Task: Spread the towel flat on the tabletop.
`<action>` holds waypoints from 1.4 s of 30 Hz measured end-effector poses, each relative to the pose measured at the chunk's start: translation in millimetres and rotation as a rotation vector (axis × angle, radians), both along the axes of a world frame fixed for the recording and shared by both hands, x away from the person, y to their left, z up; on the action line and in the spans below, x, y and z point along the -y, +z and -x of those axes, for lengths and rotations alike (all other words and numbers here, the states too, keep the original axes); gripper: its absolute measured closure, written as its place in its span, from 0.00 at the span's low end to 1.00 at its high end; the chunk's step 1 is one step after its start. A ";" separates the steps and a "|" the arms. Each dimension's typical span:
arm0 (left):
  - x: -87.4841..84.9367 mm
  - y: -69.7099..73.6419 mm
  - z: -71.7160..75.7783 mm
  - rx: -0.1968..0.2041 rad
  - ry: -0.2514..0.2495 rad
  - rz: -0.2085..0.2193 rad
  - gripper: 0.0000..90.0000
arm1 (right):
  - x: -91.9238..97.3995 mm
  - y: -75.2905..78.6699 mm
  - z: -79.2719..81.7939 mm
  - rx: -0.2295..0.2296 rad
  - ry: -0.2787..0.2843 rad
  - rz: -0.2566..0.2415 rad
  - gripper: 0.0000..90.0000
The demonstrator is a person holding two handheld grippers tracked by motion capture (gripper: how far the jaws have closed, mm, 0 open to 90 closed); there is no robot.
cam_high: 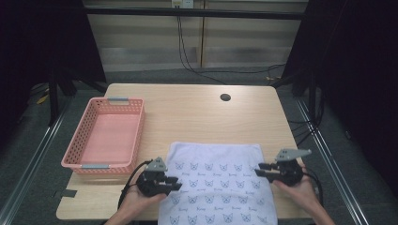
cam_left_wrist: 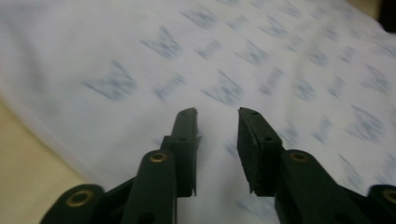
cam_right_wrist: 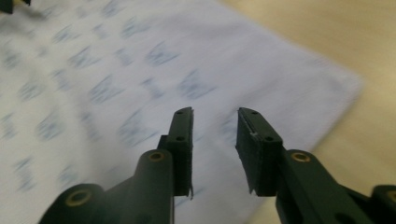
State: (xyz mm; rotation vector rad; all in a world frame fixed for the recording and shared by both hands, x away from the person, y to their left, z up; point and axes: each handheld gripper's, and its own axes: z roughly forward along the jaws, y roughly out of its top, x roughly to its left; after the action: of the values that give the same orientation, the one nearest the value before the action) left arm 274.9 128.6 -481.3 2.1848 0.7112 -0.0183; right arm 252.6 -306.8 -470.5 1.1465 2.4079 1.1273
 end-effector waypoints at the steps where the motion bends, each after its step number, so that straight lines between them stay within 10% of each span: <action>1: 2.8 -0.3 -6.7 0.009 0.006 -0.007 0.74 | 3.4 -1.1 -10.7 0.016 -0.027 0.002 0.67; 4: 9.8 -0.8 -21.2 -0.022 0.038 0.021 0.71 | 6.4 -9.2 -42.1 0.012 -0.062 0.021 0.62; 10: 15.6 0.3 -49.7 0.063 0.108 -0.025 0.66 | 6.4 -25.1 -79.0 -0.008 -0.106 0.053 0.55; 19: 18.7 0.3 -73.4 0.077 0.194 0.028 0.60 | 3.4 -34.5 -81.9 -0.007 -0.086 0.063 0.52; 26: 9.0 -6.4 -75.9 0.069 0.243 0.009 0.55 | 0.0 -33.3 -71.6 -0.038 -0.019 0.021 0.93; 38: 0.1 -21.5 -88.4 0.041 0.291 -0.045 0.46 | 1.5 -32.3 -70.4 -0.062 -0.025 0.013 0.95; 42: 1.9 -22.4 -87.6 0.045 0.251 -0.031 0.58 | 1.6 -32.4 -70.6 -0.065 -0.023 0.009 0.95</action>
State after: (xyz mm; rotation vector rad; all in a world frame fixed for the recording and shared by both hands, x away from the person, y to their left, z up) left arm 362.5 126.7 -503.7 2.1030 0.9607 0.1717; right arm 323.2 -308.4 -502.9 1.2225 2.4391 1.0874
